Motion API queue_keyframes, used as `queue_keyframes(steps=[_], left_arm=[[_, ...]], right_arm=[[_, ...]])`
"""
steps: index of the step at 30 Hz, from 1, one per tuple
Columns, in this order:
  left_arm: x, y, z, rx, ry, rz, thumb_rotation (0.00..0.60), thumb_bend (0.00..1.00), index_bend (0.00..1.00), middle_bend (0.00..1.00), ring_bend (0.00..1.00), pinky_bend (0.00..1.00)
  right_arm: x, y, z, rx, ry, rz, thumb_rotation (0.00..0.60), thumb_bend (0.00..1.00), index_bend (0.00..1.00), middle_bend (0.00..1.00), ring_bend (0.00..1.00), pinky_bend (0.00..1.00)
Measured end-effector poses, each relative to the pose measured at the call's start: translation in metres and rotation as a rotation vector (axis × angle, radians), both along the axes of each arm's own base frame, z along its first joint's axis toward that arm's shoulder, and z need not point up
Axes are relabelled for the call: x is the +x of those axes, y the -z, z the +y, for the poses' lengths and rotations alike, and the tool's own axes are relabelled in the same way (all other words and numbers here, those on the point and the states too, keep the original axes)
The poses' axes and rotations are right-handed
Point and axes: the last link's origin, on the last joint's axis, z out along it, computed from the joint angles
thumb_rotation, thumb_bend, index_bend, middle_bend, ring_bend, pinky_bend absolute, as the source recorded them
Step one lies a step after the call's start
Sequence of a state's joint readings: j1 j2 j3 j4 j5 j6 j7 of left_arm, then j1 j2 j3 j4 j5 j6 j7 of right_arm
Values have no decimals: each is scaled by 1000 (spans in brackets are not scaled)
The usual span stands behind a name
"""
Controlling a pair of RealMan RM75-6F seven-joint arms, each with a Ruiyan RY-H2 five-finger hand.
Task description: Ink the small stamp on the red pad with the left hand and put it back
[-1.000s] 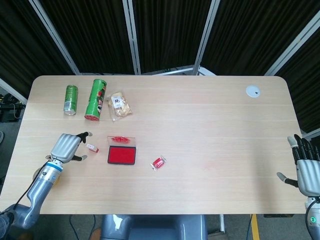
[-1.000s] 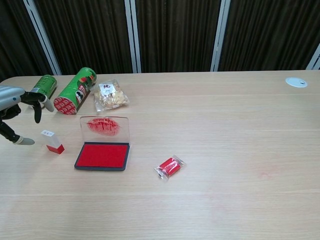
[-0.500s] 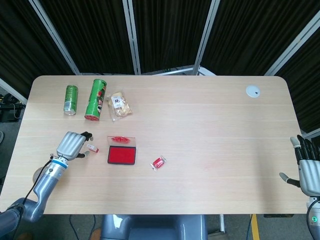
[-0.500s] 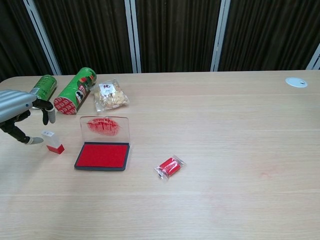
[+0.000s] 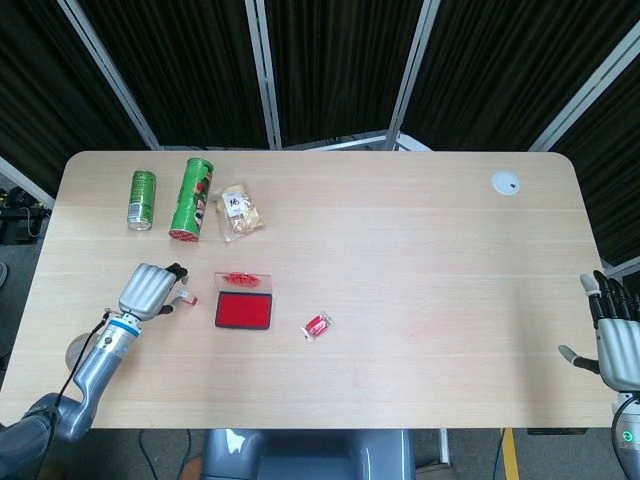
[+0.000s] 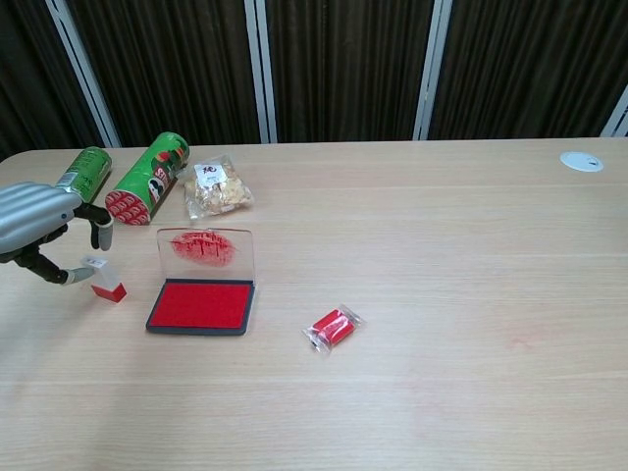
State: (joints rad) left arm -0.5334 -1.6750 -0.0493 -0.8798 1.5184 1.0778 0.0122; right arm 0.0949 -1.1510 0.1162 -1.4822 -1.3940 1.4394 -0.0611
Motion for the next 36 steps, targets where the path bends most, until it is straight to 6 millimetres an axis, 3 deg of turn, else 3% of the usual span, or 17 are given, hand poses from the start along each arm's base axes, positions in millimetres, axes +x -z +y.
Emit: queue_keyframes(steps=[19, 36], left_arm=[[2, 12, -1, -22, 44, 46, 600, 344, 472, 433, 896, 1000], [-2, 11, -5, -21, -3, -8, 600, 408, 565, 572, 897, 1000]], right_arm=[[-2, 1, -2, 3, 8, -3, 600, 0, 0, 0, 0, 0], [-3, 2, -2, 11, 10, -12, 600, 0, 0, 0, 0, 0]])
